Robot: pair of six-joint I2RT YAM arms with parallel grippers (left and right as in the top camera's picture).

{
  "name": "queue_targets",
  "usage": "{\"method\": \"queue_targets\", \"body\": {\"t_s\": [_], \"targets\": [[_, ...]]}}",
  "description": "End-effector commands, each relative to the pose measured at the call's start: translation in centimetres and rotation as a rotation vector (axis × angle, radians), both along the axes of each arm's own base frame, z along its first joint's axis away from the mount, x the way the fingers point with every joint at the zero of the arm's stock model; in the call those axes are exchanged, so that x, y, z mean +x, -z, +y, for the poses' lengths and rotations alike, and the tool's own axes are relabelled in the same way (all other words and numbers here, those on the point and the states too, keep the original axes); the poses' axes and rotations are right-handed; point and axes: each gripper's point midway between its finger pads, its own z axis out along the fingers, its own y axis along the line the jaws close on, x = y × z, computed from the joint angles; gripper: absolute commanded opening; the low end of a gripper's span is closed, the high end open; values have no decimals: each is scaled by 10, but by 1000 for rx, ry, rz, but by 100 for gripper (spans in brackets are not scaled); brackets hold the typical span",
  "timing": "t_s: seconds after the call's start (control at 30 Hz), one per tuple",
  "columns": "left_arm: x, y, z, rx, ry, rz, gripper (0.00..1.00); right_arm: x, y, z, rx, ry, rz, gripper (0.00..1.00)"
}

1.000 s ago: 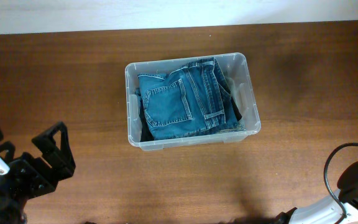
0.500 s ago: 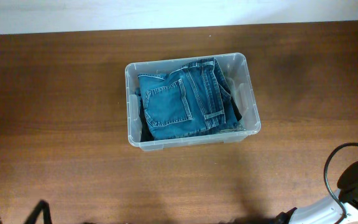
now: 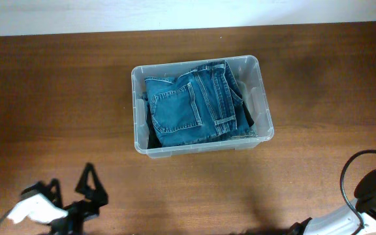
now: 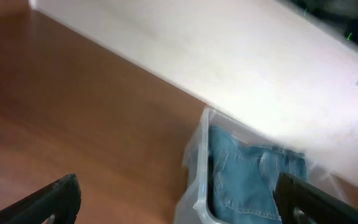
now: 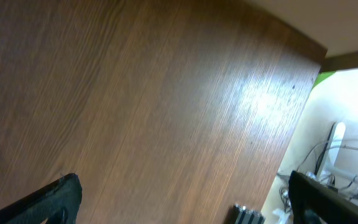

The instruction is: Pack container

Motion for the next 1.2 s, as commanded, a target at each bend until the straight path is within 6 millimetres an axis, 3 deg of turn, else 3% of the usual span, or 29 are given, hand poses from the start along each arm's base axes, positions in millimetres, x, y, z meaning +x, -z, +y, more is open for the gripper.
{"method": "queue_targets", "body": {"t_s": [0.0,0.2,0.4,0.7,0.97,1.17], "targets": [[30,31,-24,-40,122,-75,100,-1,-1,-1,-8,8,2,98],[57,20,-31,-27,167,-349,100,-1,-1,-1,-8,8,2,98],[65,23,-46,281,259,-473,100,-1,-1,-1,-8,8,2,99],[78,71,-40,672,253,-366,100,-1,-1,-1,-8,8,2,99],[82,127,-20,668,230,-133,100,-1,-1,-1,-8,8,2,99],[82,128,-5,679,150,-100,100,-1,-1,-1,-8,8,2,99]]}}
